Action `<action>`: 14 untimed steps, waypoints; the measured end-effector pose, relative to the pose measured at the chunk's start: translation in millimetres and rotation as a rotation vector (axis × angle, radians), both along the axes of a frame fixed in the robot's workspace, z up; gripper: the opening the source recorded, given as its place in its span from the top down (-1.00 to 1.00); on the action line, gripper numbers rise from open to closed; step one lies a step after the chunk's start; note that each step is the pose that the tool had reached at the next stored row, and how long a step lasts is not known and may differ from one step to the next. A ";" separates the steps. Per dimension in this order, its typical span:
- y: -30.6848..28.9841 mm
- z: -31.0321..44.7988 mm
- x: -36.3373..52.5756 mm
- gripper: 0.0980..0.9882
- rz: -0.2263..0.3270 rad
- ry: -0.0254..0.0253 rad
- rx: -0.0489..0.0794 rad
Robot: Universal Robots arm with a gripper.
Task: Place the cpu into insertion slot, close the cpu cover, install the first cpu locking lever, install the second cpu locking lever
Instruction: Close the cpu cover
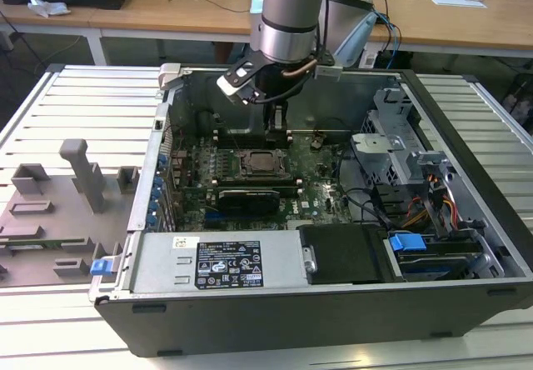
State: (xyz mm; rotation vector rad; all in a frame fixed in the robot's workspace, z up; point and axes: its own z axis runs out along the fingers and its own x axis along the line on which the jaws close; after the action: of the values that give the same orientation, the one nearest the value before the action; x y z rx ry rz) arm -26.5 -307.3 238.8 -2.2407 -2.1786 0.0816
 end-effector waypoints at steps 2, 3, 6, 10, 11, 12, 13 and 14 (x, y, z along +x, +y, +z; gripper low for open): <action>0.0 0.8 0.0 0.98 0.000 0.0000 0.000; 0.0 1.2 0.0 0.98 0.000 0.0000 0.000; 0.0 2.2 0.0 0.98 0.000 0.0000 0.000; 0.0 4.5 0.0 0.98 0.000 0.0000 0.000; 0.0 4.9 0.0 0.98 0.000 0.0000 0.000; 0.0 5.2 0.0 0.98 0.000 0.0001 0.000; 0.0 5.5 0.0 0.98 0.000 0.0000 0.000; 0.0 6.0 0.0 0.98 0.000 0.0000 0.000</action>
State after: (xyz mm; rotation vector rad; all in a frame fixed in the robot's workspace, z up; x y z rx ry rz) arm -26.5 -307.3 244.7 -2.2407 -2.1785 0.0816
